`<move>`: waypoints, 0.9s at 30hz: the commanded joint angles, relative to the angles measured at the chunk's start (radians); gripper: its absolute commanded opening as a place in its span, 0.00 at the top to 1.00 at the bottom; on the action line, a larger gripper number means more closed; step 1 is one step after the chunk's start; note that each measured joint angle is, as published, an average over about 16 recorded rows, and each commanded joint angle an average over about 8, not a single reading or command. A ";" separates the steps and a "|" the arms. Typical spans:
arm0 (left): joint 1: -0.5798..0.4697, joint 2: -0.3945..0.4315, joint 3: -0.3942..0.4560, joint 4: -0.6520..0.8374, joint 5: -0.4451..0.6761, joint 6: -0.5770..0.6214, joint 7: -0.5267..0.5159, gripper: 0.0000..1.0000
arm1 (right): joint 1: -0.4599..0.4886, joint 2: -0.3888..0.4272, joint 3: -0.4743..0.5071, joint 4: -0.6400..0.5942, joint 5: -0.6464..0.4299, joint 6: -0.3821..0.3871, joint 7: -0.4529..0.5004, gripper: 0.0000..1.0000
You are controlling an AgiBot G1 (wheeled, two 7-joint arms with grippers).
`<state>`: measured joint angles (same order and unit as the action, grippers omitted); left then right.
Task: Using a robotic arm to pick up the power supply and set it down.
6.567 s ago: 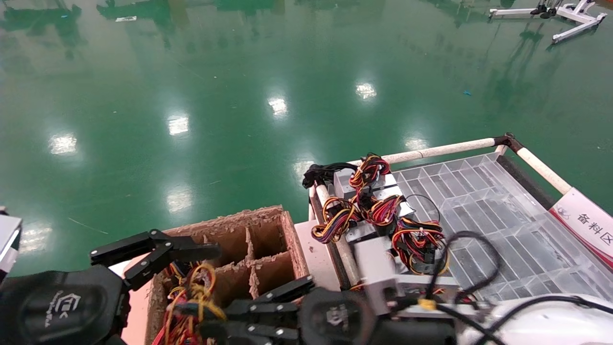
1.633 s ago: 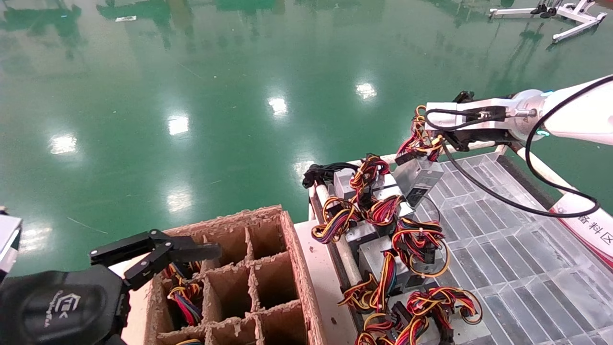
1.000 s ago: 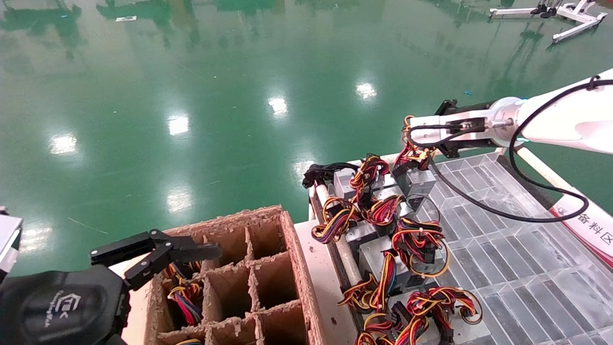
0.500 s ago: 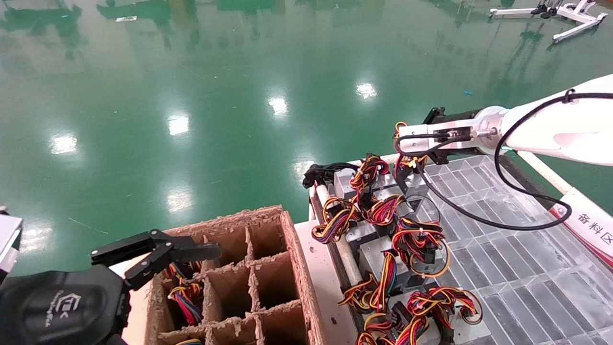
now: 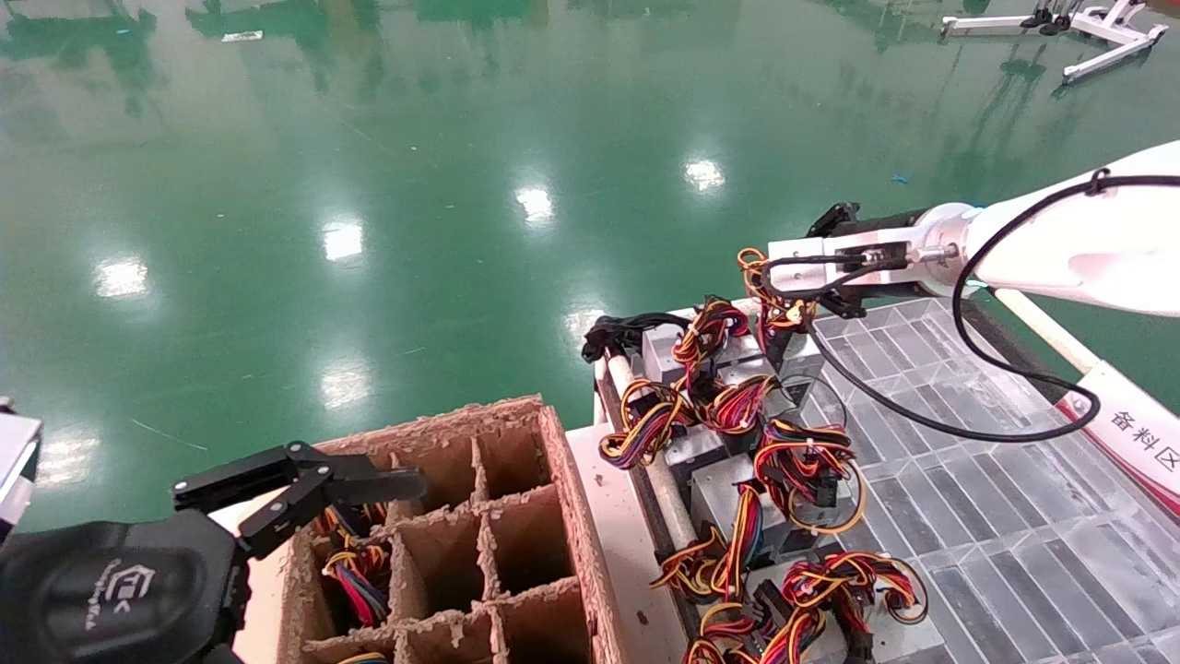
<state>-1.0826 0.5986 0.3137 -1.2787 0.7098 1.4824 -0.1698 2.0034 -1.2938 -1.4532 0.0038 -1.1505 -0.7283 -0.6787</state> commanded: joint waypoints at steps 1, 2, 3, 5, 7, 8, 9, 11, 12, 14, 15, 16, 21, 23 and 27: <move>0.000 0.000 0.000 0.000 0.000 0.000 0.000 0.00 | 0.007 0.002 -0.001 -0.002 -0.001 -0.011 0.005 0.00; 0.000 0.000 0.000 0.000 0.000 0.000 0.000 0.00 | 0.014 0.002 -0.003 -0.004 -0.004 -0.019 0.009 0.00; 0.000 0.000 0.000 0.000 0.000 0.000 0.000 0.00 | 0.020 0.003 -0.005 -0.007 -0.007 -0.027 0.012 0.00; 0.000 0.000 0.000 0.000 0.000 0.000 0.000 0.00 | 0.032 0.004 -0.009 -0.011 -0.013 -0.040 0.018 0.00; 0.000 0.000 0.000 0.000 0.000 0.000 0.000 0.00 | 0.045 0.006 -0.010 -0.015 -0.014 -0.054 0.025 0.00; 0.000 0.000 0.000 0.000 0.000 0.000 0.000 0.00 | 0.051 0.007 -0.009 -0.017 -0.013 -0.063 0.031 0.00; 0.000 0.000 0.000 0.000 0.000 0.000 0.000 0.00 | 0.056 0.009 -0.008 -0.019 -0.011 -0.071 0.035 0.00; 0.000 0.000 0.000 0.000 0.000 0.000 0.000 0.00 | 0.065 0.011 -0.006 -0.022 -0.008 -0.085 0.044 0.00; 0.000 0.000 0.000 0.000 0.000 0.000 0.000 0.00 | 0.070 0.012 -0.004 -0.024 -0.006 -0.094 0.049 0.00; 0.000 0.000 0.000 0.001 0.000 0.000 0.000 0.00 | 0.076 0.014 -0.002 -0.026 -0.003 -0.105 0.055 0.00; 0.000 0.000 0.000 0.001 0.000 0.000 0.000 0.00 | 0.078 0.015 0.000 -0.026 -0.001 -0.111 0.058 0.00; 0.000 0.000 0.000 0.001 0.000 0.000 0.000 0.00 | 0.078 0.017 0.001 -0.025 0.000 -0.116 0.061 0.00; 0.000 0.000 0.001 0.001 0.000 0.000 0.000 0.00 | 0.046 0.042 0.045 0.020 0.017 -0.152 0.094 0.00; 0.000 0.000 0.001 0.001 0.000 0.000 0.001 0.00 | 0.018 0.061 0.078 0.057 0.028 -0.170 0.116 0.00; 0.000 0.000 0.001 0.001 0.000 0.000 0.001 0.00 | -0.050 0.105 0.156 0.144 0.056 -0.213 0.170 0.00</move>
<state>-1.0829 0.5985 0.3145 -1.2776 0.7094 1.4823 -0.1691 1.9531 -1.1882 -1.2965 0.1484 -1.0939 -0.9414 -0.5083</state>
